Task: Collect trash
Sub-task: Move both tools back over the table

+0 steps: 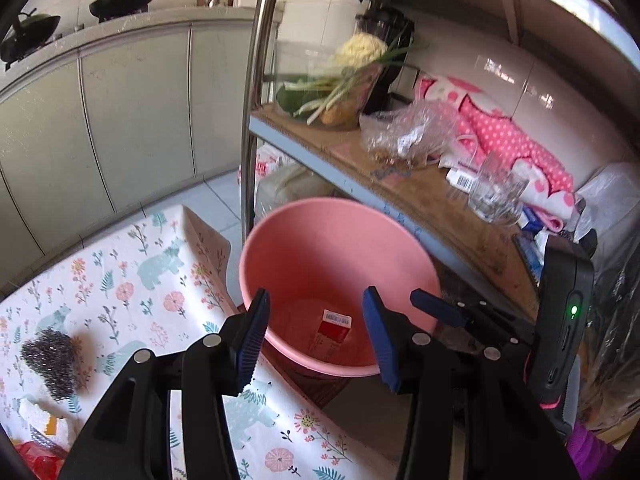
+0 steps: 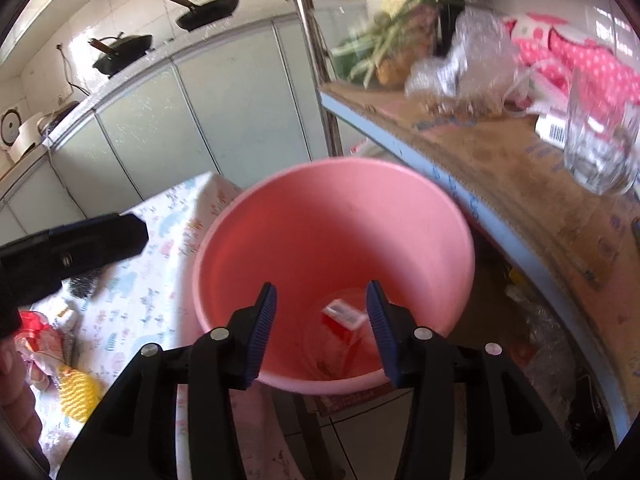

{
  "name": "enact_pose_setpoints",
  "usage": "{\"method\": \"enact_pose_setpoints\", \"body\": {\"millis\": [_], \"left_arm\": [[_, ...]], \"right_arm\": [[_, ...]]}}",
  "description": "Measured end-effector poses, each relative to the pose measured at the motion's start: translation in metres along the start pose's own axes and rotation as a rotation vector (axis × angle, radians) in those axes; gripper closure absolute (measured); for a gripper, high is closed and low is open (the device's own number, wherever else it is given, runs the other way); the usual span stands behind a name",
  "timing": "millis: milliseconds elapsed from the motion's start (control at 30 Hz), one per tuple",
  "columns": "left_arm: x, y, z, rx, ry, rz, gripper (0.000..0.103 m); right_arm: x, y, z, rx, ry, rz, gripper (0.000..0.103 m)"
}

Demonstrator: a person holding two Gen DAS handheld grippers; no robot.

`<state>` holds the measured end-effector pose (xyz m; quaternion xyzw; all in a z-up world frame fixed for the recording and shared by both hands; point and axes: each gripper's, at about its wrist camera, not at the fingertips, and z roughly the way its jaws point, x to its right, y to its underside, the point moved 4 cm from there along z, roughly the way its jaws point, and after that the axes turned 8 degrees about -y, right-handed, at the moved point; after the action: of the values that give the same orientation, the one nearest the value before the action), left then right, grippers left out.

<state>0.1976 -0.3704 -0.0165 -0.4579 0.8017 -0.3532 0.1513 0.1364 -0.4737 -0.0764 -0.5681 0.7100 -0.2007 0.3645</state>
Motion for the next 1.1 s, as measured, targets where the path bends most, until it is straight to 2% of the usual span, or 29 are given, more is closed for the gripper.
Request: {"method": "enact_pose_setpoints", "body": {"millis": [333,533,633,867,1100], "left_arm": [[-0.019,-0.008,-0.099,0.203,-0.041,-0.001,0.051],[-0.053,0.003,-0.161,0.288,-0.101,-0.010,0.046],[-0.077,0.012,-0.191,0.323,-0.144,-0.035,0.045],[-0.135,0.044,-0.253,0.382,-0.279,-0.100,0.043],[-0.199,0.097,-0.290,0.369,-0.406,-0.195,0.042]], "right_arm": [[-0.061,-0.017,-0.073,0.167,-0.062,-0.125,0.055],[-0.105,-0.015,-0.107,0.223,-0.135,-0.192,0.055],[-0.127,-0.010,-0.115,0.221,-0.180,-0.220,0.055],[-0.169,0.014,-0.115,0.140,-0.290,-0.287,0.055],[-0.197,0.045,-0.108,0.036,-0.356,-0.362,0.055]]}}
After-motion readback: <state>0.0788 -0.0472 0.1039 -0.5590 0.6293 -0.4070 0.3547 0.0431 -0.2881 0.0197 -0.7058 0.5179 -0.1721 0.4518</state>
